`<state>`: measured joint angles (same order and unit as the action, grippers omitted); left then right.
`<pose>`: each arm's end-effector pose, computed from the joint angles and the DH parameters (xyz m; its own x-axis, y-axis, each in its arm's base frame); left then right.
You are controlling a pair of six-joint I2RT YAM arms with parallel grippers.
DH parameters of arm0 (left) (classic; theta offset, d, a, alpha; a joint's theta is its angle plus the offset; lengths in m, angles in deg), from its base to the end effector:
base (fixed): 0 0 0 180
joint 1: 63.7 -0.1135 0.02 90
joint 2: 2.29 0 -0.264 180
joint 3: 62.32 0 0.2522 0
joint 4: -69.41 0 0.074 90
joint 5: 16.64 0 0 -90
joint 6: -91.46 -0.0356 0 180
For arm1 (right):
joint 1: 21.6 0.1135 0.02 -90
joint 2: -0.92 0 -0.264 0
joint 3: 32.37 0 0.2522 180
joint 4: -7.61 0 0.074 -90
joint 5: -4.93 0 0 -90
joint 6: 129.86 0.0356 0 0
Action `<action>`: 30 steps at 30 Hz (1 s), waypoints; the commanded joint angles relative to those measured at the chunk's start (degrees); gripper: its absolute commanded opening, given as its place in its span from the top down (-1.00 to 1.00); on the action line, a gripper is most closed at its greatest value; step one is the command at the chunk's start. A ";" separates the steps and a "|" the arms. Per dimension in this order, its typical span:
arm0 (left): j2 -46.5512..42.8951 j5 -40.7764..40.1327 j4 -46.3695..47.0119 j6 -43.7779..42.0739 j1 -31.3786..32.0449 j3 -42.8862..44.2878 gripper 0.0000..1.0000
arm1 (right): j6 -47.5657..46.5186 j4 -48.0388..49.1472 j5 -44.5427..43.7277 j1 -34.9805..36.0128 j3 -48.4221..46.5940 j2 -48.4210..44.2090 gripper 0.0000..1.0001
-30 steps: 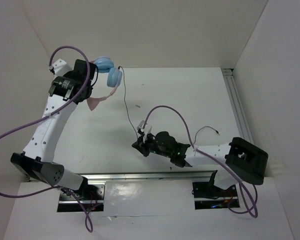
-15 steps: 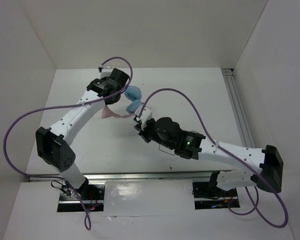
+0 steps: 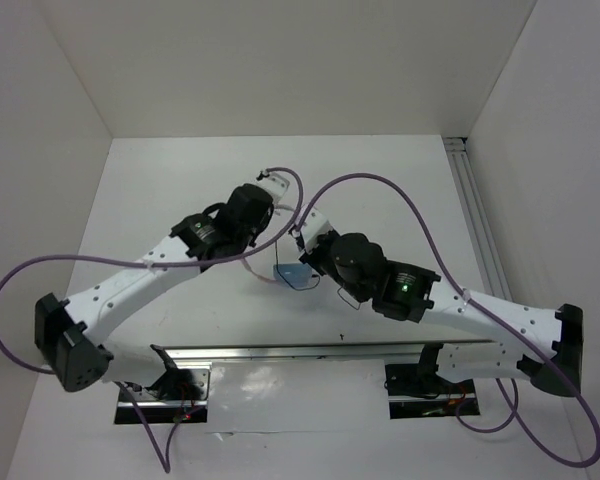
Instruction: Wrap the headphones
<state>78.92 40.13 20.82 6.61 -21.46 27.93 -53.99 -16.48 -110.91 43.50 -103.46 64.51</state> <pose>0.2417 -0.1931 0.3479 -0.4919 0.3452 -0.7993 0.2062 0.9381 0.2783 0.1211 0.2241 0.3526 0.0398 -0.4361 -0.8990 -0.6504 0.6717 -0.3546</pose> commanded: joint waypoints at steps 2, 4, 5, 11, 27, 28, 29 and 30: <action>-13.33 10.26 8.28 -11.45 2.93 -7.73 1.00 | -2.83 -0.92 -7.46 0.29 -4.02 -2.60 1.00; -19.32 12.57 8.81 -12.88 2.94 -9.42 1.00 | -3.45 -1.45 -9.39 0.29 -4.03 -2.60 1.00; -20.90 13.19 8.81 -13.49 3.46 -9.95 1.00 | -3.45 -1.45 -10.18 0.29 -4.03 -3.12 1.00; -24.43 22.76 0.91 -14.90 4.60 -8.47 1.00 | -5.20 1.88 -11.24 0.29 -3.50 -4.27 1.00; -27.43 25.86 -3.84 -9.29 5.22 2.42 1.00 | -2.57 7.95 -4.57 -10.33 1.77 -3.04 1.00; -26.72 23.85 -4.45 -8.23 5.22 3.13 1.00 | -1.96 7.95 -4.56 -10.95 2.38 -3.04 1.00; -26.72 23.22 -5.59 -8.22 5.22 3.75 1.00 | -1.95 8.48 -3.96 -11.57 2.39 -3.04 1.00; -26.11 23.21 -5.60 -7.35 5.22 4.36 1.00 | -1.43 8.48 -2.56 -12.36 2.39 -3.04 1.00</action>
<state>52.38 65.00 13.37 -5.18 -16.32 28.41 -57.22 -12.74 -115.85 32.95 -101.62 61.49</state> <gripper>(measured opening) 0.264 0.010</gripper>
